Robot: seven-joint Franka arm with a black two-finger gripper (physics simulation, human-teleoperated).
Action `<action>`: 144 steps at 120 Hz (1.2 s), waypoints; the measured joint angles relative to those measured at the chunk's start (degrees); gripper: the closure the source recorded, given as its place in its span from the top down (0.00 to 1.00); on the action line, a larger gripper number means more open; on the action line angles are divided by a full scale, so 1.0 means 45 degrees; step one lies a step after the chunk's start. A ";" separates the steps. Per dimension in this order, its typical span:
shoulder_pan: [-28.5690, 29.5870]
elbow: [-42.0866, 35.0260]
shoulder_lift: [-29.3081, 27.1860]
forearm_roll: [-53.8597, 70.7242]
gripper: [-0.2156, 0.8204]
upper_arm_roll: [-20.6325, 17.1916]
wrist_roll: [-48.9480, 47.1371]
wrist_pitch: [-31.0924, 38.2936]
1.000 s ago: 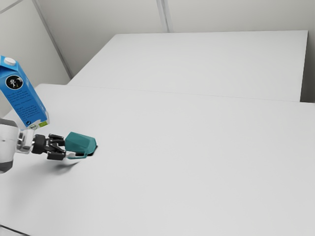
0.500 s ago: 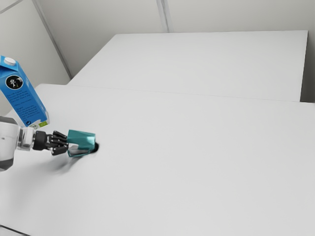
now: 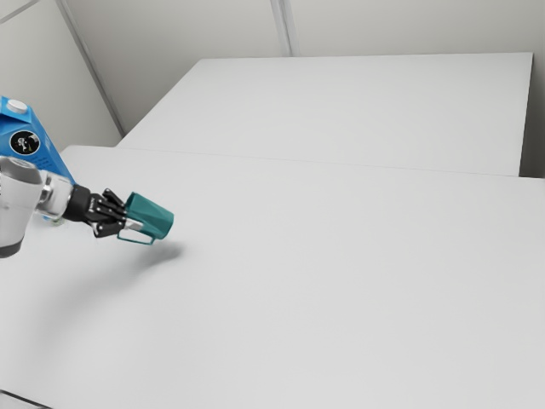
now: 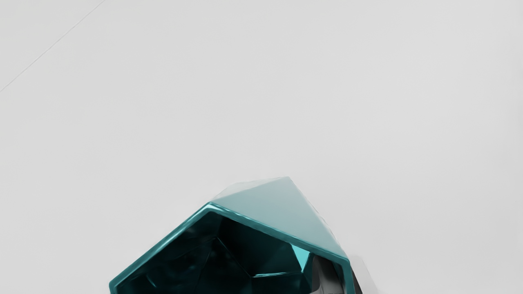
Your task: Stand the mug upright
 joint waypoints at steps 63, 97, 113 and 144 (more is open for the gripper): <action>-0.1102 0.0908 0.0154 1.1192 0.03 -0.1838 -1.1316 0.1379; -0.1894 0.0216 -0.0217 1.1955 0.03 -0.2717 -1.5475 0.1521; -0.1705 0.0003 -0.0344 1.2026 0.03 -0.2923 -1.7002 0.1548; -0.2022 -0.0114 -0.0137 1.2052 0.03 -0.3224 -1.9311 0.1590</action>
